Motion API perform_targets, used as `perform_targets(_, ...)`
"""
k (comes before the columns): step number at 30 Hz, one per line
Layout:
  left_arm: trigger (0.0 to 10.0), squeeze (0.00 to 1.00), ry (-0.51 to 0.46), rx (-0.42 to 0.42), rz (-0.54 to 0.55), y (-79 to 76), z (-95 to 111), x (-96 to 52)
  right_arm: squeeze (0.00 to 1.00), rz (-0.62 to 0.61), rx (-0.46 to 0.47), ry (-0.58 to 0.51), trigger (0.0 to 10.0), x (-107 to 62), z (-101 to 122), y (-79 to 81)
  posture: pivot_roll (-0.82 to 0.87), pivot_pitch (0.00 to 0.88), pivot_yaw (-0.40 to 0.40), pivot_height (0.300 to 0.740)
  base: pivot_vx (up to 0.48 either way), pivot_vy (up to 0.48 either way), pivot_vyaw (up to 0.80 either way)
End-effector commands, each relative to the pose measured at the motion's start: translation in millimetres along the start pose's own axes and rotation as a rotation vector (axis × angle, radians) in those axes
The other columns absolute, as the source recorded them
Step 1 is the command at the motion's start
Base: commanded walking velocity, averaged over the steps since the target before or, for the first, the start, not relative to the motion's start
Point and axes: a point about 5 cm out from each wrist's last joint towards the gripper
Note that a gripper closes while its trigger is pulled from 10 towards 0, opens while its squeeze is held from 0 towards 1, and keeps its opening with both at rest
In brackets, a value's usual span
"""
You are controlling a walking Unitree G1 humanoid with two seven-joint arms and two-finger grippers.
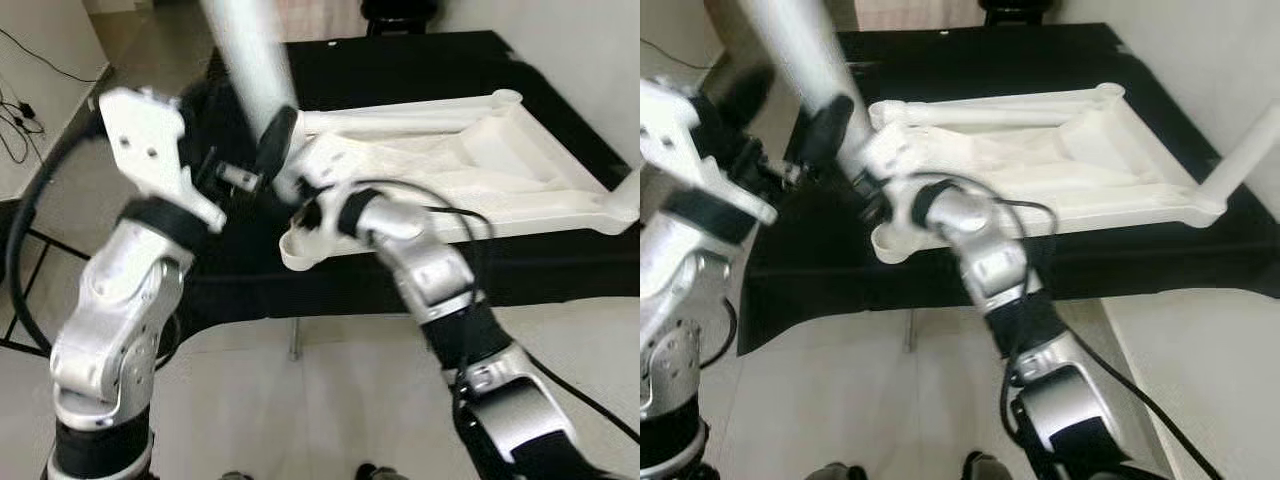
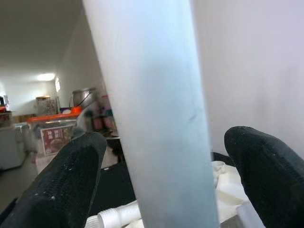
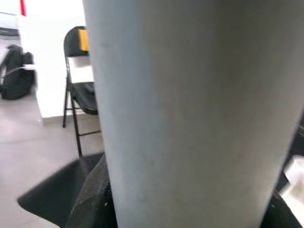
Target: Building children table
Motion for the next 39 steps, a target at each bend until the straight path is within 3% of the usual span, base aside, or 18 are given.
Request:
perform_targets(1,10.0,0.0,-0.007,-0.004,0.011,2.4,0.5,0.6,0.0,0.02,-0.019,-0.03,10.0,0.2,5.6,2.6,-0.04,0.097,0.01,0.74,0.0,0.0,0.0)
perform_targets(10,10.0,0.0,-0.027,-0.018,0.004,3.2,3.7,8.5,0.0,0.054,-0.025,-0.035,10.0,3.2,5.7,11.6,-0.05,0.087,0.014,0.74,0.0,0.0,0.0)
perform_targets(11,7.8,0.0,-0.026,-0.026,0.003,2.9,3.2,8.6,0.0,0.051,-0.03,-0.03,10.0,3.3,5.0,11.7,-0.05,0.087,0.014,0.74,0.0,0.0,0.0)
perform_targets(13,7.8,0.0,-0.026,-0.026,0.003,2.9,3.2,8.6,0.0,0.051,-0.03,-0.03,10.0,3.3,5.0,11.7,-0.05,0.087,0.014,0.74,0.0,0.0,0.0)
perform_targets(14,0.0,0.0,-0.022,-0.037,0.0,2.3,2.1,8.9,0.0,0.048,-0.033,-0.024,10.0,2.7,4.3,11.9,-0.05,0.087,0.014,0.74,0.0,0.0,0.0)
perform_targets(24,0.0,0.0,-0.005,-0.056,-0.005,1.6,-1.8,9.5,0.0,0.017,-0.043,-0.009,10.0,3.4,3.8,9.4,-0.04,0.088,0.013,0.74,0.0,0.0,0.0)
perform_targets(29,0.0,0.0,0.021,-0.098,-0.06,-2.6,-5.3,8.7,0.0,-0.001,0.027,0.0,10.0,4.6,2.1,7.0,-0.04,0.089,0.011,0.74,0.0,0.0,0.0)
perform_targets(30,0.0,0.0,0.038,-0.119,-0.096,-5.3,-7.2,7.7,1.0,0.021,0.074,-0.008,10.0,5.0,2.1,8.3,-0.04,0.088,0.009,0.74,0.0,0.0,0.0)
perform_targets(32,0.0,0.0,0.062,-0.147,-0.144,-8.8,-9.7,6.2,1.0,0.047,0.101,-0.02,10.0,5.3,3.1,9.9,-0.04,0.088,0.009,0.74,0.0,0.0,0.0)
perform_targets(35,0.0,0.0,0.141,-0.241,-0.341,-21.3,-14.6,-2.1,1.0,0.142,0.116,-0.028,10.0,6.8,4.6,17.7,-0.03,0.088,0.007,0.74,0.0,0.0,0.0)
perform_targets(36,0.0,0.0,0.153,-0.273,-0.394,-23.9,-14.6,-4.1,0.59,0.187,0.11,-0.016,10.0,6.9,3.0,21.7,-0.03,0.088,0.005,0.74,0.0,0.0,0.0)
perform_targets(37,0.0,0.0,0.159,-0.305,-0.428,-24.8,-14.4,-5.1,0.0,0.219,0.101,-0.003,10.0,6.8,1.1,24.9,-0.03,0.088,0.005,0.74,0.0,0.0,0.0)
perform_targets(39,0.0,0.0,0.159,-0.344,-0.459,-24.5,-14.1,-5.2,0.0,0.249,0.091,0.012,10.0,7.0,-1.5,28.5,-0.03,0.086,0.004,0.74,0.0,0.0,0.0)
Point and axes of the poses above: a point about 5 cm out from each wrist's last joint towards the gripper, its own x axis pointing out of the wrist towards the gripper, its own z axis along the axis of the wrist's last joint, y = z × x, and after that the axes turned 10 degrees about -x, right-handed
